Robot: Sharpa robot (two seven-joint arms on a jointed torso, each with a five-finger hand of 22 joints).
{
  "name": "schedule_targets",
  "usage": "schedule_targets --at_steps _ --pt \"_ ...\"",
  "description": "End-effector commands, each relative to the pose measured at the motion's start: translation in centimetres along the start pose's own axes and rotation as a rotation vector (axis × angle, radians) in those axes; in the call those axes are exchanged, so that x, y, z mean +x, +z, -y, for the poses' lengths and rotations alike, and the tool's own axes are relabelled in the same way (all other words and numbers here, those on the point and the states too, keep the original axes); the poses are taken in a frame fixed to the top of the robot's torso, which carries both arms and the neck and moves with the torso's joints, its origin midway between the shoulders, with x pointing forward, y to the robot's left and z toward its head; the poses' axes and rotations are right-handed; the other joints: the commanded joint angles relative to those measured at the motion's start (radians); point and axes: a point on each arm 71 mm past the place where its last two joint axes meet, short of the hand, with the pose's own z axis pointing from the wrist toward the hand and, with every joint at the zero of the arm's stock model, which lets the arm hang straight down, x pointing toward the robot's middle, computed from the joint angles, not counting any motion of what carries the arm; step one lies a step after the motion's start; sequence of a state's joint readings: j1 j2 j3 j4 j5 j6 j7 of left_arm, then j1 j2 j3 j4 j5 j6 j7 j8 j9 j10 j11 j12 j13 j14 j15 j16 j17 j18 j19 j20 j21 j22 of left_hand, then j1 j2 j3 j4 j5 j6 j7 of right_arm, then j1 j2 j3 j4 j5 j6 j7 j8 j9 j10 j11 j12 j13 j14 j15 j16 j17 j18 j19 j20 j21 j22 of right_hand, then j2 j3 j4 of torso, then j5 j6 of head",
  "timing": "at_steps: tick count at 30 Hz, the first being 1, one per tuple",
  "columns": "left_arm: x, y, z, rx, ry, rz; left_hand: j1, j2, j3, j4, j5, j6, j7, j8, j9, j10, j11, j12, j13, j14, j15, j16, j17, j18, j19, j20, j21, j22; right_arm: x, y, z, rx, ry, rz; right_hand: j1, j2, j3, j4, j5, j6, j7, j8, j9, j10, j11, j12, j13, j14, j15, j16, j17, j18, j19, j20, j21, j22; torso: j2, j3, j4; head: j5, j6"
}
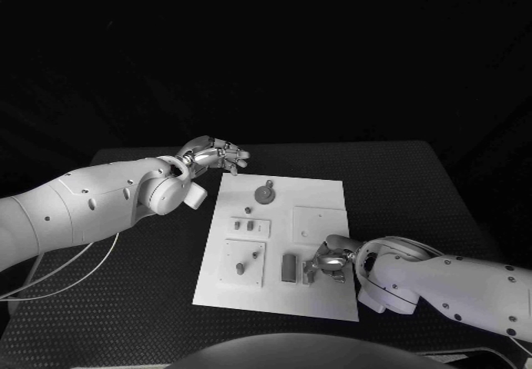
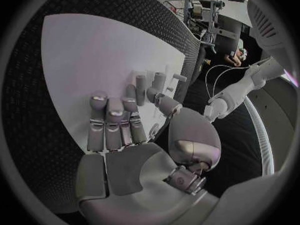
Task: Assemble the parts on the task board
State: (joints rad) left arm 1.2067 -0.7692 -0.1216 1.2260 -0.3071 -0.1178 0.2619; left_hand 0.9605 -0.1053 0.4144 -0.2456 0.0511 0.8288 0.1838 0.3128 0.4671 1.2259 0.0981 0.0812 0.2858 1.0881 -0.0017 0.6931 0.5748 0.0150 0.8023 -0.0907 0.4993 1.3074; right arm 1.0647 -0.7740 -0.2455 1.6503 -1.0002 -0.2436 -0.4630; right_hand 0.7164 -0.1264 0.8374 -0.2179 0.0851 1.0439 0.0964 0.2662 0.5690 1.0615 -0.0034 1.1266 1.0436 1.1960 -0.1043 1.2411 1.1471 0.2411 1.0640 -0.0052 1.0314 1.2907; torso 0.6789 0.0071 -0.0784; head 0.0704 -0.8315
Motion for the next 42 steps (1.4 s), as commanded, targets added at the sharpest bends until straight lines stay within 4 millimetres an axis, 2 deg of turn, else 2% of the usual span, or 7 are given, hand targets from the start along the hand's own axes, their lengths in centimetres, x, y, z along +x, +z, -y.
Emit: schedule_targets --at_steps 1,12,16,23,27,32,42 --pt "0.2 0.0 0.1 0.009 -0.002 -0.015 0.0 0.006 -0.003 -0.001 -0.002 -0.004 -0.004 0.004 -0.001 -0.003 0.001 0.002 0.001 0.004 0.006 -0.005 0.002 -0.011 0.005 -0.002 -0.006 0.02 0.8 -0.1 -0.8 -0.047 -0.008 -0.045 0.001 -0.01 -0.008 0.0 -0.007 0.005 0.002 -0.003 -0.002 -0.004 -0.007 -0.005 0.001 0.001 -0.005 -0.006 0.002 0.021 -0.004 -0.001 -0.003 0.001 0.0 0.0003 0.0002 0.0 0.001" --pt "0.2 0.0 0.1 0.008 -0.002 -0.015 -0.001 0.007 -0.004 -0.001 -0.002 -0.004 -0.004 0.004 -0.001 -0.003 0.001 0.002 0.001 0.004 0.006 -0.005 0.002 -0.011 0.005 -0.002 -0.006 0.02 0.9 -0.2 -0.9 -0.06 -0.007 -0.046 -0.001 -0.019 -0.012 0.005 -0.017 0.005 0.002 -0.003 -0.003 -0.004 -0.007 -0.006 0.002 0.001 -0.006 -0.007 0.003 0.021 -0.004 -0.001 -0.003 0.001 0.0 0.0 -0.0001 0.0 0.0" --pt "0.1 0.0 0.1 0.008 -0.002 -0.015 -0.001 0.007 -0.004 -0.001 -0.002 -0.004 -0.004 0.004 -0.001 -0.004 0.001 0.002 0.001 0.004 0.006 -0.005 0.002 -0.011 0.005 -0.002 -0.006 0.02 0.9 -0.3 -0.9 -0.063 -0.007 -0.045 0.017 0.016 -0.007 -0.002 -0.02 0.01 -0.001 0.001 -0.002 -0.003 -0.009 -0.007 0.003 0.002 -0.007 -0.008 0.005 0.021 -0.004 -0.003 -0.003 0.001 0.0 0.0 0.0001 -0.001 0.0" --pt "0.1 0.0 0.1 0.008 -0.002 -0.015 -0.001 0.007 -0.004 -0.001 -0.002 -0.004 -0.004 0.004 -0.001 -0.004 0.001 0.002 0.001 0.003 0.006 -0.006 0.003 -0.011 0.005 -0.002 -0.007 0.02 0.9 -0.3 -0.9 -0.065 -0.011 -0.044 0.026 0.038 -0.005 -0.012 -0.02 0.018 -0.003 0.007 -0.001 -0.001 -0.011 -0.007 0.005 0.003 -0.008 -0.008 0.008 0.021 -0.004 -0.003 -0.002 0.003 0.0 0.0 0.0001 0.0 0.0" --pt "0.1 0.0 0.1 0.008 -0.002 -0.015 -0.001 0.007 -0.004 -0.001 -0.002 -0.004 -0.004 0.005 -0.001 -0.004 0.001 0.002 0.001 0.003 0.006 -0.006 0.003 -0.011 0.005 -0.002 -0.007 0.02 0.9 -0.3 -0.8 -0.063 -0.012 -0.045 0.034 0.064 0.001 -0.022 -0.018 0.024 -0.006 0.011 -0.001 0.001 -0.013 -0.008 0.005 0.004 -0.009 -0.008 0.009 0.021 -0.005 -0.003 -0.001 0.004 0.0 0.0 0.0001 0.0 0.0" --pt "0.1 0.0 0.1 0.008 -0.001 -0.014 -0.001 0.007 -0.004 -0.001 -0.002 -0.004 -0.004 0.005 -0.001 -0.004 0.001 0.002 0.001 0.003 0.006 -0.006 0.003 -0.011 0.005 -0.002 -0.007 0.02 0.9 -0.3 -0.8 -0.062 -0.011 -0.043 0.032 0.061 -0.001 -0.025 -0.018 0.024 -0.005 0.011 -0.001 0.001 -0.013 -0.008 0.005 0.004 -0.009 -0.008 0.01 0.021 -0.005 -0.002 -0.001 0.004 0.0 0.0 0.0002 -0.001 -0.001" --pt "0.1 0.0 0.1 0.009 -0.001 -0.011 -0.001 0.007 -0.004 -0.001 -0.002 -0.004 -0.004 0.005 -0.001 -0.004 0.001 0.002 0.001 0.003 0.006 -0.006 0.004 -0.011 0.005 -0.002 -0.007 0.02 0.1 -0.3 0.1 -0.063 0.004 -0.009 0.016 0.028 -0.008 -0.02 -0.018 0.018 -0.004 0.008 -0.004 0.001 -0.012 -0.011 0.006 0.004 -0.01 -0.011 0.011 0.021 -0.004 -0.001 -0.002 0.004 0.0 -0.0001 0.0004 -0.002 0.002"
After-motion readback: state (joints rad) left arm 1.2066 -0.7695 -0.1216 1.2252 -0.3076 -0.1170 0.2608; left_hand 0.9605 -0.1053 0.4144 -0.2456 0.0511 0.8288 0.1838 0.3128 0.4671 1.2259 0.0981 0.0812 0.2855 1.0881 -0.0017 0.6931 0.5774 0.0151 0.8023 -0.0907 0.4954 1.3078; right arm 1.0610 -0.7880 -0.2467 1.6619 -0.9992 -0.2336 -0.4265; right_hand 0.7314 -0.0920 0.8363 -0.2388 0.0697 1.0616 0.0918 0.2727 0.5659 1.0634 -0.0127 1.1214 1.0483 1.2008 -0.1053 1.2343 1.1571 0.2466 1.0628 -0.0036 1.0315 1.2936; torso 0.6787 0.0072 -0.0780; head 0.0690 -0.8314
